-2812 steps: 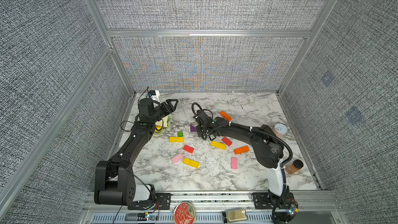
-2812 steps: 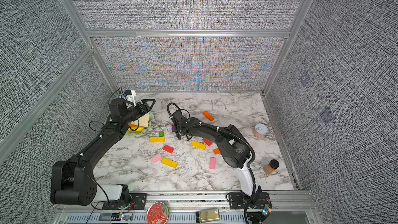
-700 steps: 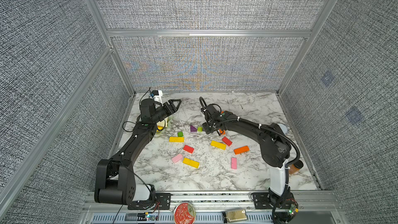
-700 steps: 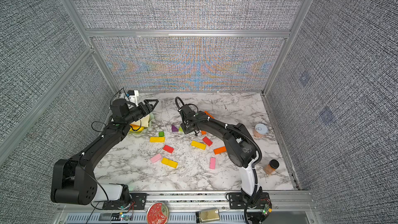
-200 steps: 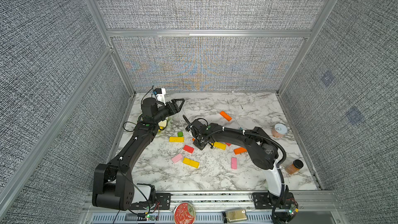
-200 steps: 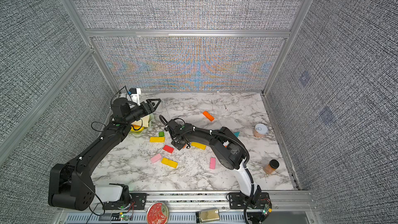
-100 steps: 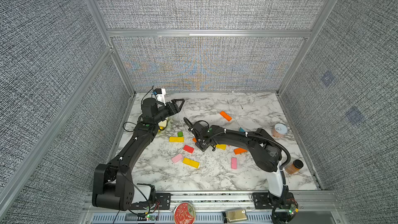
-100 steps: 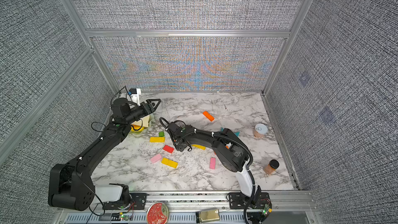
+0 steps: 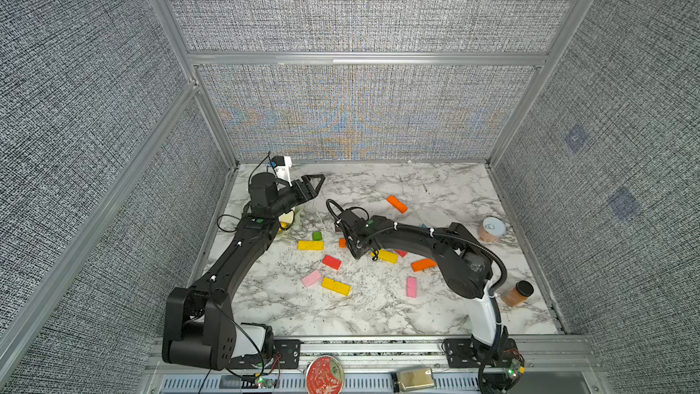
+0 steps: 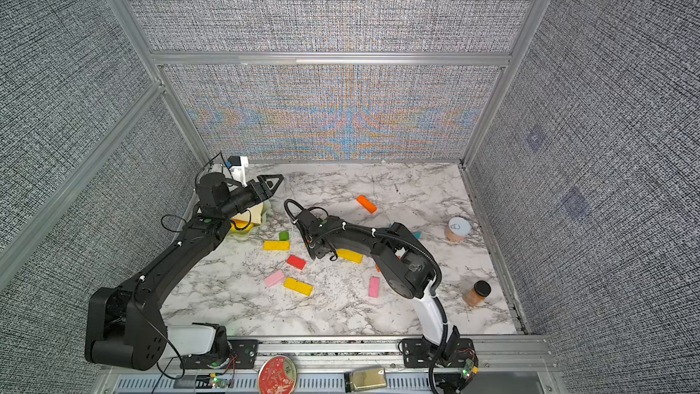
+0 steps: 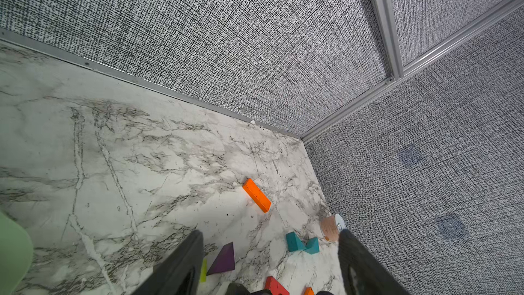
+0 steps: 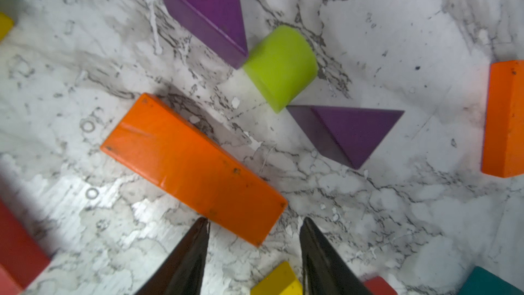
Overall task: Assemble a carrot with building blocks
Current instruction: Assemble the building block at the center of the board.
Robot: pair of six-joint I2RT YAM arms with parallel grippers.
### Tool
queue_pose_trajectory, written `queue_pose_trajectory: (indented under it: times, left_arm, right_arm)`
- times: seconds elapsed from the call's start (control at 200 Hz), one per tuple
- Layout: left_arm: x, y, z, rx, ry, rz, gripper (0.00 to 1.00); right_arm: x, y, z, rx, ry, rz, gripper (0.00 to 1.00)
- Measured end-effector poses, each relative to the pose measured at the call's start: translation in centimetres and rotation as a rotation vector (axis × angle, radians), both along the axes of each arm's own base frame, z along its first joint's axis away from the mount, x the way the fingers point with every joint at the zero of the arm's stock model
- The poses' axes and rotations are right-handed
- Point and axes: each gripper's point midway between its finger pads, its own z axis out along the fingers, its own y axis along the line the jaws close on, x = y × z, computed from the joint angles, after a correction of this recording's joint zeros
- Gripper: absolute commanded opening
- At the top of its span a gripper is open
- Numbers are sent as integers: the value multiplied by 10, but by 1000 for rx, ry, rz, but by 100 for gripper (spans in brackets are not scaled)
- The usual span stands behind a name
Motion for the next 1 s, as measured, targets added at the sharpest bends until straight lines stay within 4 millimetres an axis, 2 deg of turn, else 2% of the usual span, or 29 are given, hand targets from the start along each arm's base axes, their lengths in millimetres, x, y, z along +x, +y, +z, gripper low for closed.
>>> queue_pose_trajectory:
  times: [0.75,1.001]
  left_arm:
    - [0,0,0,0,0,0,76]
    - [0,0,0,0,0,0,76]
  right_arm:
    - [19,-3,1,-27,-51,-50,57]
    - [18,-4,2,-26,-50,-48,57]
